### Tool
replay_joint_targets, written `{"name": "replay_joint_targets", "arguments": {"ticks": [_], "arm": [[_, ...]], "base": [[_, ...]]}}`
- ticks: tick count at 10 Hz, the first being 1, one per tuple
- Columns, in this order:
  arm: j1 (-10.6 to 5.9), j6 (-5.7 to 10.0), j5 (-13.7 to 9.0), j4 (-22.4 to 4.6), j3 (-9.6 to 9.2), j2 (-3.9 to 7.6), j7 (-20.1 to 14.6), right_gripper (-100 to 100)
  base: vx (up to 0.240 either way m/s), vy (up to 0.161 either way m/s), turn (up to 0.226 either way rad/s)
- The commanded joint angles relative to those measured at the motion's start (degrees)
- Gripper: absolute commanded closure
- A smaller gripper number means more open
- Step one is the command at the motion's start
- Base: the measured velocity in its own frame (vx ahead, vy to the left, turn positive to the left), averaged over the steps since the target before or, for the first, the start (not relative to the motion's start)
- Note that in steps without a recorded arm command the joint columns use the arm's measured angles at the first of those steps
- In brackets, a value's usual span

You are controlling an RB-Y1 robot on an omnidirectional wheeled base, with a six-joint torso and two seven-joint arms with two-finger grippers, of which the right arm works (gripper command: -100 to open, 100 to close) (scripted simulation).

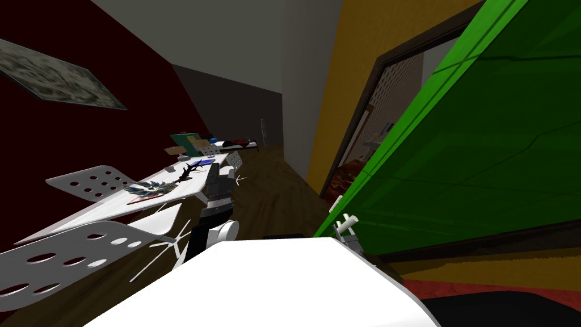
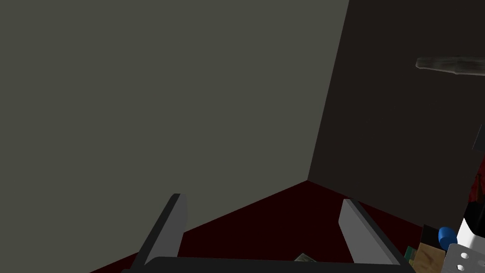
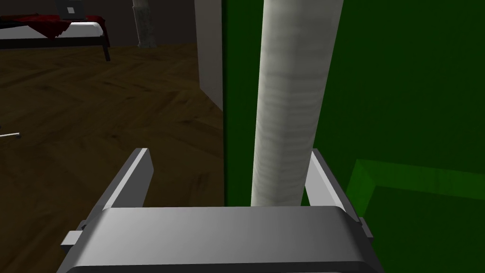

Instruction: Pull the door open

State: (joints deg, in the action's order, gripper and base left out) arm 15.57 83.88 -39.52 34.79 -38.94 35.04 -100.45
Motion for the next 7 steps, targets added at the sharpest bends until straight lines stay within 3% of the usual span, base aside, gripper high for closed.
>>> {"name": "replay_joint_targets", "arguments": {"ticks": [1,7], "arm": [[-0.61,0.19,1.74,0.68,-0.58,-1.58,-0.47,100],[-0.98,-0.59,2.59,0.86,0.33,-1.67,-0.89,100]], "base": [[0.017,0.022,0.026],[0.004,0.008,0.001]]}}
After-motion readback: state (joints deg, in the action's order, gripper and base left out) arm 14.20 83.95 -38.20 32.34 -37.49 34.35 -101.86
